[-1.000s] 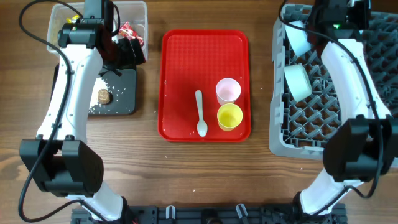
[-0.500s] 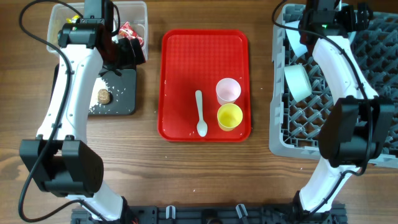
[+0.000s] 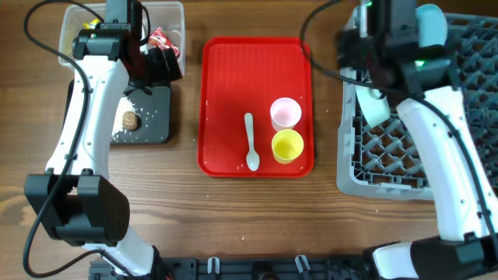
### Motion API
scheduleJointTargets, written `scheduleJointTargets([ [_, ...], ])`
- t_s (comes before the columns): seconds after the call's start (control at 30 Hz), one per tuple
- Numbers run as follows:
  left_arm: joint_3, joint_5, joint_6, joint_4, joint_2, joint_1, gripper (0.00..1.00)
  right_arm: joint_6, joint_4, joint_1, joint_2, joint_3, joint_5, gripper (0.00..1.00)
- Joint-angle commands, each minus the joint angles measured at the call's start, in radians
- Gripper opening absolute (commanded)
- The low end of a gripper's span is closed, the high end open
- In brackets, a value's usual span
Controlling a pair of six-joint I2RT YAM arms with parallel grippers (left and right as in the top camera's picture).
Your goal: Sort waste into correct bins and load items into the dishwasher rack
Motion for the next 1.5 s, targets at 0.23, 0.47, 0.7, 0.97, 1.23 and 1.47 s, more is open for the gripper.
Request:
scheduleJointTargets([
  [0.23,-0.003,-0.013,0.002,-0.001,0.006,0.001,1.00,0.272,0.128,-0.001,0.072,-0.366,-0.680,0.79],
  [0.47,-0.003,0.002,0.002,0.099,0.006,0.001,1.00,0.258,0.228,-0.006,0.068,-0.434,-0.675,0.74],
  [0.7,-0.003,0.254,-0.056,0.159,0.011,-0.001,1.00,0.205,0.167,-0.179,-0.175,-0.322,-0.622,0.86],
  [0.97,-0.016,0.241,-0.105,0.320,0.113,-0.351,0.91,0.182,0.064,-0.390,-0.357,-0.324,-0.503,0.95],
  [1.23,-0.016,0.143,-0.077,0.298,0.302,-0.564,0.70,0.181,0.043,-0.390,-0.336,-0.325,-0.503,0.96],
  [1.47,-0.016,0.125,-0.076,0.292,0.306,-0.560,0.04,0.185,0.040,-0.390,-0.336,-0.334,-0.504,0.96],
])
